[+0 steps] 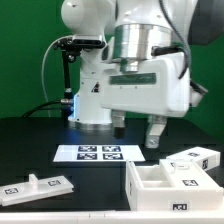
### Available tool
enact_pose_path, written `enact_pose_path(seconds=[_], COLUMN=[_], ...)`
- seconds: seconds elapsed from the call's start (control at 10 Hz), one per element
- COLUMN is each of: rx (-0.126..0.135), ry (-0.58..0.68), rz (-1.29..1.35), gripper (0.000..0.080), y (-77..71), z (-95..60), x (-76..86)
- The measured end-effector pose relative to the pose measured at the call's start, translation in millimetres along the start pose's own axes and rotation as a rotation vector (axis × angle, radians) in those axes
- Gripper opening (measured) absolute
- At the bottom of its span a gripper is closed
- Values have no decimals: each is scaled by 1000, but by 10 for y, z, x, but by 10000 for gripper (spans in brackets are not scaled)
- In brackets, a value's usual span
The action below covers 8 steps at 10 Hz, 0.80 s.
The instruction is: Assemble cabinet
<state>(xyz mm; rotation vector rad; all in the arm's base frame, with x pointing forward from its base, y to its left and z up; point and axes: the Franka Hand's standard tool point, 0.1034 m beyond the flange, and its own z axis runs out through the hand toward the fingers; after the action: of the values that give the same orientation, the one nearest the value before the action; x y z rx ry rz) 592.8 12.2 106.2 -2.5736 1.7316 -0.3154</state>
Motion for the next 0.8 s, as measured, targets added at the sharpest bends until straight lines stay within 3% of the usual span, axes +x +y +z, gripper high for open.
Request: enact_pose_path(seconds=[0.4,0.6,0.8], rx=[-6,-29,27], ry=[16,47,73], rz=[66,191,500], gripper=[796,796,796], y=[52,203,314], z=[48,176,251], x=[59,366,587])
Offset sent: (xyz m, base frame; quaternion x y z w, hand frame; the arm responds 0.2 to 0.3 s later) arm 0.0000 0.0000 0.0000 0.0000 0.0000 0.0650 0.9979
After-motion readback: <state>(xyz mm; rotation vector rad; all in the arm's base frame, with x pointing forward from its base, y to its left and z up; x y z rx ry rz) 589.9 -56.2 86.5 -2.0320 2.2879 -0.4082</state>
